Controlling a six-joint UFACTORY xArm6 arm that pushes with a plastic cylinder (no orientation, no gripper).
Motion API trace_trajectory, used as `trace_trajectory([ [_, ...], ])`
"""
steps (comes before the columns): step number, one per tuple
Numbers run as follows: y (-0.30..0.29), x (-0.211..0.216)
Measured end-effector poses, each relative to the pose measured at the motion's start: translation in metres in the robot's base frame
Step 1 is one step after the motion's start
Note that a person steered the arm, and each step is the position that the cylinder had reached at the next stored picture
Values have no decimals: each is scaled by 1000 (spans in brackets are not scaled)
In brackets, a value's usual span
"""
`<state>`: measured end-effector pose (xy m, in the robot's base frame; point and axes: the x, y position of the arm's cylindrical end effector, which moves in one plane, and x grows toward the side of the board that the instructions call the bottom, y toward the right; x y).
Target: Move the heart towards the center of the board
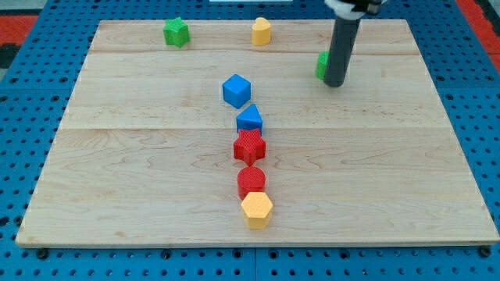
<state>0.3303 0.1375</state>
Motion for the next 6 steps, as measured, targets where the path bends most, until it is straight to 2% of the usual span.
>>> trace_trajectory([
  [1, 0, -58],
  [2, 0, -77],
  [3, -89, -42],
  [4, -152, -94],
  [5, -153, -137],
  [6, -135, -137],
])
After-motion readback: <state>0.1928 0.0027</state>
